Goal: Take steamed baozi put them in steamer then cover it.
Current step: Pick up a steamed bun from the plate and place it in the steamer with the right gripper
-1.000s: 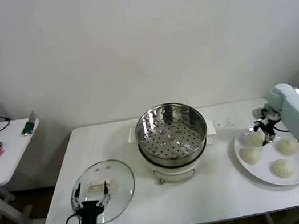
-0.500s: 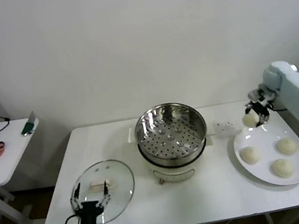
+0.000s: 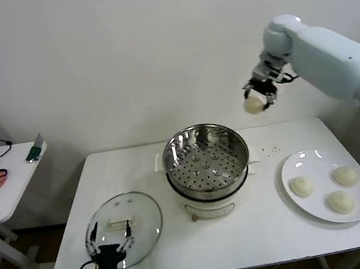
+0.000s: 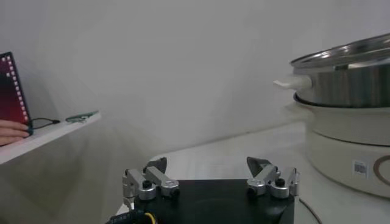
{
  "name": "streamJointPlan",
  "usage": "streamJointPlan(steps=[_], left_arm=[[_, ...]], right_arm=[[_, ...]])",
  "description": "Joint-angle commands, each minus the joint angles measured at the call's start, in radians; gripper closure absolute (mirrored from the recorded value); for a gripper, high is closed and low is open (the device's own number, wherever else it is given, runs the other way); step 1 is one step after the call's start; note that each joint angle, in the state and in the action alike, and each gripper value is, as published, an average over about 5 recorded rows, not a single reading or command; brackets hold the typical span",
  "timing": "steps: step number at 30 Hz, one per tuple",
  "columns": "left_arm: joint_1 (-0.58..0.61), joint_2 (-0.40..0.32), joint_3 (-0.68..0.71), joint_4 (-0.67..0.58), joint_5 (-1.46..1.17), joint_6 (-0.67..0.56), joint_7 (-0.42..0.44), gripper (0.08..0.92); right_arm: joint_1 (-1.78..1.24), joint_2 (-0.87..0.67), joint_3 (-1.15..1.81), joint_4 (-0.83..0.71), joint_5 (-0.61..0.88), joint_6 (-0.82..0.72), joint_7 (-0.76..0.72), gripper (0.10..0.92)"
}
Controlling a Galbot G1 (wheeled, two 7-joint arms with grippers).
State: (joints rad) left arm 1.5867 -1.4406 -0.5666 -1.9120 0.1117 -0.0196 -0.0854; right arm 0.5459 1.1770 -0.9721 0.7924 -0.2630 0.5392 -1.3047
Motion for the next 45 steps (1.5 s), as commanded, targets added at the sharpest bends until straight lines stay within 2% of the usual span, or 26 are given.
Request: streamJointPlan(steps=[1,7,17,34,41,45], left_arm=[[0.002,0.000,0.000,-0.004,0.000,0.000,0.001,0.177],[0.008,0.008,-0.005,-0.017,-0.002,0.001,0.000,0.177],[0.021,0.015,-0.014,-0.019,-0.007,-0.003,0.006,0.177],[0.022,0.010,-0.014,-0.021,-0.001,0.009,0.017,0.177],[0.022,0.009,-0.013,-0.019,0.003,0.009,0.015,0.177],[0.022,0.008,-0.014,-0.021,0.005,0.009,0.013,0.177]], right_arm=[[0.063,0.151,-0.085,0.082,-0.057,0.088,0.008,0.330],[-0.060,0.229,-0.034,0.061,-0.257,0.147,0.055,0.330],[-0.187,0.259,0.010,0.033,-0.441,0.178,0.093,0.322],[-0.278,0.257,0.019,0.015,-0.475,0.174,0.108,0.318],[-0.281,0.254,0.035,0.014,-0.476,0.173,0.121,0.213],[-0.258,0.238,0.042,0.037,-0.462,0.181,0.111,0.203]])
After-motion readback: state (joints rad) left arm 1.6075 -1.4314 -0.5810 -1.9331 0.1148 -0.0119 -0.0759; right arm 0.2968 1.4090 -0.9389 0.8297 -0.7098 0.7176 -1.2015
